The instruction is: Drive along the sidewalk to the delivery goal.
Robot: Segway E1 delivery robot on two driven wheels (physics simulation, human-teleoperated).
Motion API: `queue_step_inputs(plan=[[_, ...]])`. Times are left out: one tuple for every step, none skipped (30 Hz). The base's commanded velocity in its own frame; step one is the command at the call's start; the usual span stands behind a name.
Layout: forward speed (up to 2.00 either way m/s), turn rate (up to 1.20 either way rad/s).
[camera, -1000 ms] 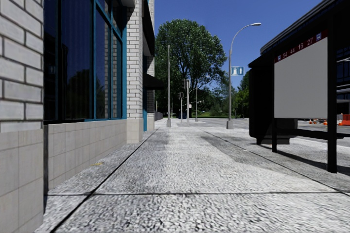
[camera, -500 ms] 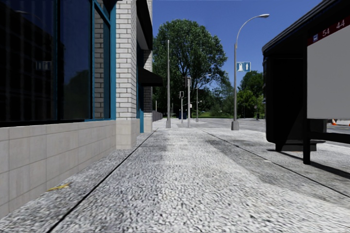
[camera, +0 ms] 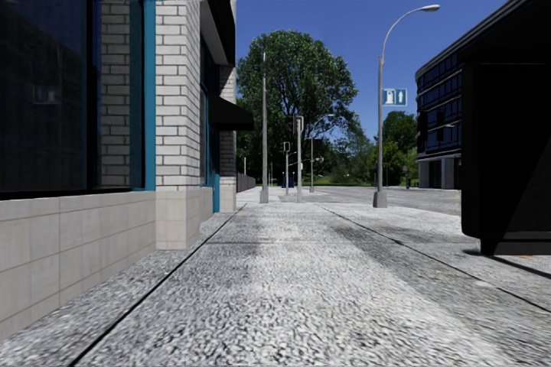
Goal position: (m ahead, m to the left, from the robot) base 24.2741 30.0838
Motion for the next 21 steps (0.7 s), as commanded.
queue_step_inputs(plan=[[2.0,0.0],[2.0,0.0],[2.0,0.0],[2.0,0.0],[2.0,0.0],[2.0,0.0],[2.0,0.0],[2.0,0.0],[2.0,0.0],[2.0,0.0],[2.0,0.0],[2.0,0.0],[2.0,0.0],[2.0,0.0],[2.0,0.0],[2.0,0.0],[2.0,0.0],[2.0,0.0],[2.0,0.0],[2.0,0.0],[2.0,0.0]])
